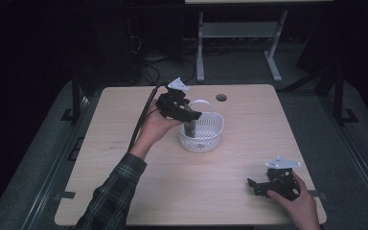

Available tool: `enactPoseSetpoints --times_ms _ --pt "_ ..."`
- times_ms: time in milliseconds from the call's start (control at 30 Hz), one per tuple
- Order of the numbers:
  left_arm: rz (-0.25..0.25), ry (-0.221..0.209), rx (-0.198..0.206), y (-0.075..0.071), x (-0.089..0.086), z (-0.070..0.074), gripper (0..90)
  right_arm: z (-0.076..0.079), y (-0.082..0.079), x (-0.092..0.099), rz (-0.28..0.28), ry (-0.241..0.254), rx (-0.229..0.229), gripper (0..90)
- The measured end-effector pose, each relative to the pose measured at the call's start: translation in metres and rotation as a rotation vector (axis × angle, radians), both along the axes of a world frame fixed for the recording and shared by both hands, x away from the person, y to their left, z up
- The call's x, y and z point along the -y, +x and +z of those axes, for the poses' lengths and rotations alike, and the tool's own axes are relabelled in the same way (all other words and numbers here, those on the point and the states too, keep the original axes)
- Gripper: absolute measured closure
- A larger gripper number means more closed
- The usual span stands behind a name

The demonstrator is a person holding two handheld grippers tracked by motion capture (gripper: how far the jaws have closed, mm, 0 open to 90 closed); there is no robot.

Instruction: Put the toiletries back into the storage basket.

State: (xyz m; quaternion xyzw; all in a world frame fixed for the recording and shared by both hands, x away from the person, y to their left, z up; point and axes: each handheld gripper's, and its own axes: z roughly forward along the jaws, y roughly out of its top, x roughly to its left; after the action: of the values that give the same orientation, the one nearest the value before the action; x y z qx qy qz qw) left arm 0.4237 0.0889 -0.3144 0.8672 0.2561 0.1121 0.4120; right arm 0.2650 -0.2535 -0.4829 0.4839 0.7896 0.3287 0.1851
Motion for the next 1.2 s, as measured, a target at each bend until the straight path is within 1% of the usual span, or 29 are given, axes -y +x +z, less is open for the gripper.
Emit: enactPoseSetpoints --times_ms 67,267,433,633,667,867,1200 --pt "-0.002 0.009 -0.005 0.001 0.0 -0.003 29.5 0.0 0.0 0.0 -0.002 0.001 -0.001 0.0" --pt "0.0 0.005 -0.003 0.002 -0.001 -0.01 29.5 0.0 0.0 0.0 -0.002 0.0 -0.001 0.0" --pt "0.003 0.005 -0.009 0.003 -0.001 -0.017 29.5 0.0 0.0 0.0 -0.002 0.0 -0.001 0.0" --pt "0.004 0.017 -0.016 0.004 0.0 -0.022 29.5 0.0 0.0 0.0 -0.002 0.0 -0.001 0.0" --pt "0.002 0.027 -0.017 0.004 0.001 -0.024 29.4 0.0 0.0 0.0 -0.002 0.0 -0.001 0.0" --pt "0.005 0.05 -0.023 0.005 0.001 -0.031 29.4 0.0 0.0 0.0 -0.002 0.0 -0.001 0.0" --pt "0.011 0.063 -0.035 0.006 0.0 -0.04 29.3 0.0 0.0 0.0 -0.002 0.0 -0.001 0.0"
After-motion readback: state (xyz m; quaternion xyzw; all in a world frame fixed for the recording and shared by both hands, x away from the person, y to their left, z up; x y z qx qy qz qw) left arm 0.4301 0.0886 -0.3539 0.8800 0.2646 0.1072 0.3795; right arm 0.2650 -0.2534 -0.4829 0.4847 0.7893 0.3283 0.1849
